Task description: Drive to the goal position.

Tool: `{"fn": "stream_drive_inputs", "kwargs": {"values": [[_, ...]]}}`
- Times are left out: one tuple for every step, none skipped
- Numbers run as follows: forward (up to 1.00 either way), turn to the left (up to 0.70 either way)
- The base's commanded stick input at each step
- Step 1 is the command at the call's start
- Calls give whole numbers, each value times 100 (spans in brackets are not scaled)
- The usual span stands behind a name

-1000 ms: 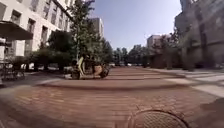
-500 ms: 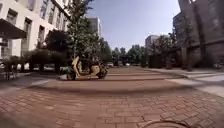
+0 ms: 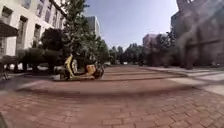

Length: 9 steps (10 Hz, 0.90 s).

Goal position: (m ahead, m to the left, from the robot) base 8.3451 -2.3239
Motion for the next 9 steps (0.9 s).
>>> {"fn": "stream_drive_inputs", "kwargs": {"values": [[70, 0], [70, 0], [70, 0], [70, 0], [70, 0], [70, 0], [70, 0], [70, 0], [70, 0]]}}
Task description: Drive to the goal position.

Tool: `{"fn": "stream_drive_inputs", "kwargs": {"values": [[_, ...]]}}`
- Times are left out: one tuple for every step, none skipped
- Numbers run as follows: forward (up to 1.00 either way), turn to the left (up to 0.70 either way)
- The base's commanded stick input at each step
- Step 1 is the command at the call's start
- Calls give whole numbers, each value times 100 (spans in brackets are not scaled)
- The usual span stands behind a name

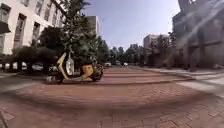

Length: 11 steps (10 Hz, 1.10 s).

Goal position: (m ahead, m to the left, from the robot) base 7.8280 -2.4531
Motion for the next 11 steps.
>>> {"fn": "stream_drive_inputs", "kwargs": {"values": [[70, 0], [70, 0], [70, 0], [70, 0], [70, 0], [70, 0], [70, 0], [70, 0], [70, 0], [70, 0], [70, 0]]}}
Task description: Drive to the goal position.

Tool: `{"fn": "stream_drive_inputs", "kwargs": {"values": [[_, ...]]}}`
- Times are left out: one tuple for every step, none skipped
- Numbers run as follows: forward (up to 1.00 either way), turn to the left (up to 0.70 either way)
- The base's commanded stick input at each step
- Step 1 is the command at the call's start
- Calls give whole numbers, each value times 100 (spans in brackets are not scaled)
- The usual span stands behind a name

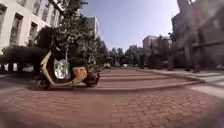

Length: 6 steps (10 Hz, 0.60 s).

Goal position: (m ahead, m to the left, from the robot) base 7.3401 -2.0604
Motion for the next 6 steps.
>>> {"fn": "stream_drive_inputs", "kwargs": {"values": [[70, 0], [70, 0], [70, 0], [70, 0], [70, 0], [70, 0]]}}
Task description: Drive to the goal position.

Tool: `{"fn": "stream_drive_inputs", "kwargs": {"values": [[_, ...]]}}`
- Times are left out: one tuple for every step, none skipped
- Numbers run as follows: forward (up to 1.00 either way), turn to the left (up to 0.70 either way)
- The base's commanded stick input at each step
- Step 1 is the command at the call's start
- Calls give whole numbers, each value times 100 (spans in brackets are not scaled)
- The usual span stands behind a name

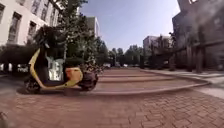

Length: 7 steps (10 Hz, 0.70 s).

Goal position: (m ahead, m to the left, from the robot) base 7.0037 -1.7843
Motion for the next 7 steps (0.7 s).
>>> {"fn": "stream_drive_inputs", "kwargs": {"values": [[70, 0], [70, -3], [70, -14], [70, -14], [70, -14], [70, 0], [70, 0]]}}
